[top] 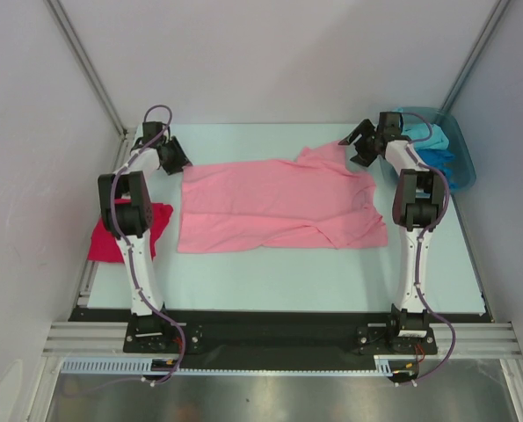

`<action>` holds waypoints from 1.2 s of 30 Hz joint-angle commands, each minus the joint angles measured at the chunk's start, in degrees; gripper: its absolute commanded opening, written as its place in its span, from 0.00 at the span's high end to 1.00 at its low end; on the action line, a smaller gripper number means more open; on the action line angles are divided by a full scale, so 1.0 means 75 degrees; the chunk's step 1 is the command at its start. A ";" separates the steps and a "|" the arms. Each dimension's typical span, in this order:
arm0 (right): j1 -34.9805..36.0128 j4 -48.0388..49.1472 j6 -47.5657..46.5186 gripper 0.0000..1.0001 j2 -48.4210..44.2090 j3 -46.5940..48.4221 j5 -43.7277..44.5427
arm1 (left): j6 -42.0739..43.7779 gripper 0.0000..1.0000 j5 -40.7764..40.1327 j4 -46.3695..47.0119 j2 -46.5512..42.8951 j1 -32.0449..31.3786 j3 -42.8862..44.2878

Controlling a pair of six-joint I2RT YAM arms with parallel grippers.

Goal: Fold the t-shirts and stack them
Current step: Fold the tshirt

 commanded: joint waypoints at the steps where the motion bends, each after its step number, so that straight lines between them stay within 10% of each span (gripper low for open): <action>1: -0.0129 0.0228 0.0031 0.22 0.0248 0.0501 0.0105 | 0.0057 0.54 0.0302 -0.0215 0.0168 0.0043 0.0271; 36: 0.0820 0.0287 0.0020 0.30 0.0377 0.0185 -0.0470 | 0.0080 0.71 0.0677 -0.0333 -0.0300 -0.0238 -0.0245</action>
